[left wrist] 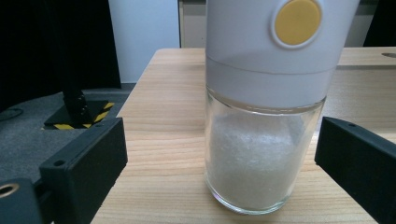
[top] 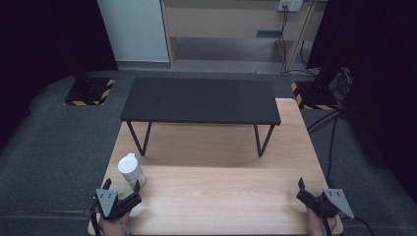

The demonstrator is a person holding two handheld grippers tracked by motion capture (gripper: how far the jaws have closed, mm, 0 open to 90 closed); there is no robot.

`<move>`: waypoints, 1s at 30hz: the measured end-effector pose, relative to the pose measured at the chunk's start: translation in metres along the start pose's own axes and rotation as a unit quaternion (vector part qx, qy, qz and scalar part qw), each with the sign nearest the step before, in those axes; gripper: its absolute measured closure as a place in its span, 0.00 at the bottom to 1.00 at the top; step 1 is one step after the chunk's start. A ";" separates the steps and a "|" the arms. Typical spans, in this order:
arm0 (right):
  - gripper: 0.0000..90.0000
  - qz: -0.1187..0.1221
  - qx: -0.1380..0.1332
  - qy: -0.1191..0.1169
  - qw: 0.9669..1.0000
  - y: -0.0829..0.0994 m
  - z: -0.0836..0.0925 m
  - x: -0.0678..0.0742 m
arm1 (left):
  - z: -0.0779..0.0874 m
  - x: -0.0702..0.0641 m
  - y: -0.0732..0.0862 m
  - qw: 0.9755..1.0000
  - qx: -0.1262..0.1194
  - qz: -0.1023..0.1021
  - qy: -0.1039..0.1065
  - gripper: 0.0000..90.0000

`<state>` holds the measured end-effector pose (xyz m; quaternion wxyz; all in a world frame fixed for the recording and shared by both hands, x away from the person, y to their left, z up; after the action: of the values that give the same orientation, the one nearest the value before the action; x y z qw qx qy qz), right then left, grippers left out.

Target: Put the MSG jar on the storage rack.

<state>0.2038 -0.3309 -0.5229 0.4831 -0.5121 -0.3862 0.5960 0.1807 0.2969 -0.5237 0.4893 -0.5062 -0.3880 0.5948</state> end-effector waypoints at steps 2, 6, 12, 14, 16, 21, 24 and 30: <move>0.01 -0.001 -0.001 0.000 1.000 0.000 0.000 0.000 | 0.000 -0.001 0.000 1.000 0.001 -0.005 0.001 0.02; 0.01 -0.004 -0.002 0.001 1.000 0.001 0.000 -0.001 | 0.000 -0.003 -0.001 1.000 0.011 -0.016 0.003 0.01; 0.01 -0.007 -0.005 0.003 1.000 0.001 0.001 -0.001 | 0.002 -0.012 0.001 1.000 -0.015 -0.003 0.004 0.00; 0.01 -0.005 -0.005 0.002 1.000 0.001 0.001 -0.001 | 0.000 -0.016 -0.001 1.000 -0.015 -0.005 0.005 0.00; 0.01 -0.003 -0.004 0.001 1.000 0.001 0.001 -0.001 | -0.003 -0.020 -0.006 1.000 -0.012 -0.009 0.005 0.00; 0.01 -0.003 -0.004 0.002 1.000 0.001 0.001 0.000 | -0.009 -0.024 -0.019 1.000 -0.013 -0.007 0.003 0.01; 0.01 0.000 -0.004 0.002 1.000 0.001 0.000 0.000 | -0.013 -0.026 -0.027 1.000 -0.013 -0.007 0.004 0.02; 0.01 -0.001 -0.003 0.004 1.000 0.001 0.000 0.000 | -0.024 -0.035 -0.035 1.000 -0.014 -0.013 0.003 0.03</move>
<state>0.2033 -0.3307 -0.5237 0.4833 -0.5157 -0.3869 0.5923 0.2116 0.2700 -0.4875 0.4911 -0.5098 -0.4012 0.5814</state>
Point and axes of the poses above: each handheld gripper's, and its own axes: z roughly backward along the jaws, y roughly out of its underside, x roughly to its left, the point moved 4 cm from there along -z, roughly forward along the jaws, and after that the axes turned 13 degrees about z, right-handed, at the moved point
